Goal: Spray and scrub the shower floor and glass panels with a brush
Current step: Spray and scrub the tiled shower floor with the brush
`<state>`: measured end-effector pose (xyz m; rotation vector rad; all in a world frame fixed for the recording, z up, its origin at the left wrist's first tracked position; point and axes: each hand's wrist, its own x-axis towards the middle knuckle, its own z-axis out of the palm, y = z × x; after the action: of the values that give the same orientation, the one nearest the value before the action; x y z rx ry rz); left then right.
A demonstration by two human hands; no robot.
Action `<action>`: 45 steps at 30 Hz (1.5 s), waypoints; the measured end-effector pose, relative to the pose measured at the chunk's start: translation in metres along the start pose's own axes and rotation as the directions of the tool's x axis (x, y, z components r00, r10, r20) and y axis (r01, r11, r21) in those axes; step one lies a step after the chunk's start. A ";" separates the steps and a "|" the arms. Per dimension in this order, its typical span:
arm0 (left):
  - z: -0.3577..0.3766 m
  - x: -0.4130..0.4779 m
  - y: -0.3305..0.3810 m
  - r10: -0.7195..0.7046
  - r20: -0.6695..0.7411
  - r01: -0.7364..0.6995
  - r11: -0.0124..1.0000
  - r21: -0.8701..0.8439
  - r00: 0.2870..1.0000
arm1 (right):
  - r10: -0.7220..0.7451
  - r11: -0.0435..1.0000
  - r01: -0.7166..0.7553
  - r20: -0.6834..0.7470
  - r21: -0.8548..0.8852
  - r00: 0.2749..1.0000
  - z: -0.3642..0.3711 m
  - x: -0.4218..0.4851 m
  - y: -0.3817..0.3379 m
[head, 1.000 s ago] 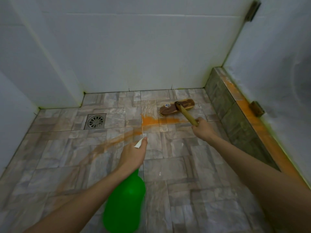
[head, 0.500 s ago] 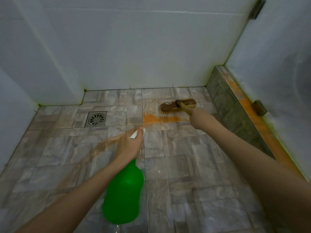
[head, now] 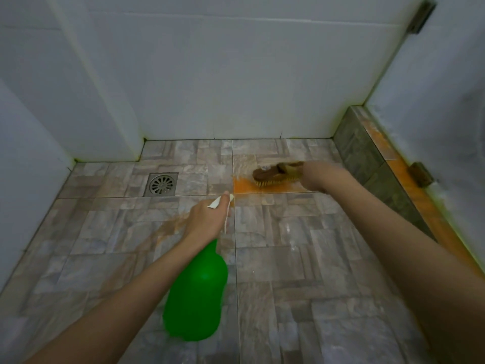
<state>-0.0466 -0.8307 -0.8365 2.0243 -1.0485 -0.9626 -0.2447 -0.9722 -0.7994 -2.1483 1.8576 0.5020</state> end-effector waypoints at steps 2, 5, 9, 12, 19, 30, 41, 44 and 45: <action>-0.001 0.002 -0.003 -0.010 0.007 0.010 1.000 -0.009 1.000 | -0.005 0.997 0.007 0.023 -0.071 1.000 -0.011 -0.012 -0.013; -0.003 0.003 -0.002 -0.018 -0.026 0.017 0.999 -0.034 1.000 | -0.091 0.990 0.092 0.011 -0.111 0.996 0.007 -0.002 -0.019; -0.009 0.006 -0.004 0.058 -0.009 -0.058 0.998 0.018 0.998 | -0.119 0.989 0.117 -0.016 -0.091 0.993 0.003 0.002 -0.021; -0.015 0.012 -0.009 0.027 -0.009 -0.027 0.999 -0.020 1.000 | -0.116 0.979 0.118 0.022 -0.163 0.993 -0.008 -0.015 -0.038; -0.025 0.016 -0.009 0.041 -0.075 -0.049 0.994 -0.103 0.996 | -0.126 0.987 0.124 -0.022 -0.101 0.992 -0.009 0.011 -0.050; -0.034 0.023 -0.006 0.055 -0.091 -0.070 0.981 -0.181 0.994 | -0.155 0.981 0.153 -0.011 -0.116 0.988 -0.017 0.020 -0.067; -0.045 0.031 -0.005 0.064 -0.138 -0.090 0.977 -0.193 0.988 | -0.142 0.981 0.141 -0.002 -0.131 0.990 -0.034 0.020 -0.085; -0.047 0.033 -0.004 0.060 -0.145 -0.089 0.975 -0.204 0.988 | -0.185 0.972 0.179 -0.028 -0.149 0.982 -0.020 0.027 -0.086; -0.046 0.033 -0.003 0.065 -0.152 -0.096 0.974 -0.205 0.986 | -0.200 0.975 0.193 -0.062 -0.106 0.978 -0.012 0.041 -0.083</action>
<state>0.0062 -0.8481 -0.8250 1.8332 -0.9031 -0.8349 -0.1567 -1.0014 -0.8083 -2.4148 1.6621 0.4890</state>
